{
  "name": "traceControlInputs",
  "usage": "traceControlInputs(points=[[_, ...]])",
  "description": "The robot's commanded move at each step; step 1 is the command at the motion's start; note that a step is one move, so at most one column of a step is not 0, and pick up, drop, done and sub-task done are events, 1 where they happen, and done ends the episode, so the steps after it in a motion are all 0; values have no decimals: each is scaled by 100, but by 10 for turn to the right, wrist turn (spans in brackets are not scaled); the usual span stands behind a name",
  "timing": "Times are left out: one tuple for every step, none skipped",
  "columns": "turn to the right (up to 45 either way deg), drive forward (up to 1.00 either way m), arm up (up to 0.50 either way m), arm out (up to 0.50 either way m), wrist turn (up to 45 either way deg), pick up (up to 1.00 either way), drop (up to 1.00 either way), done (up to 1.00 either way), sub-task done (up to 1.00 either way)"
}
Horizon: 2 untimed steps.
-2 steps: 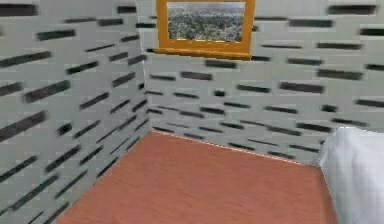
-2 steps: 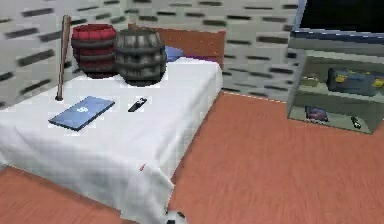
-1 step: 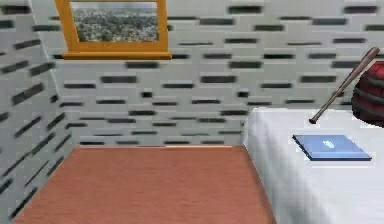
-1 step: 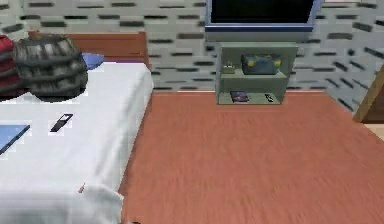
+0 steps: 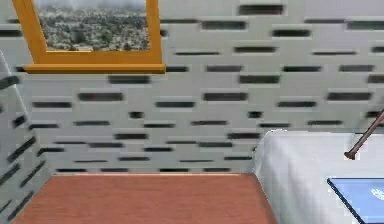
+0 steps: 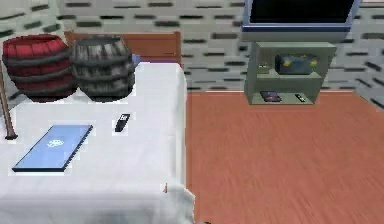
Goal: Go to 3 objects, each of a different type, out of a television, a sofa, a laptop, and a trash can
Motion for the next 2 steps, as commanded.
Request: traceControlInputs(points=[[450, 0, 0, 0, 0, 0, 0, 0, 0], [0, 0, 0, 0, 0, 0, 0, 100, 0]])
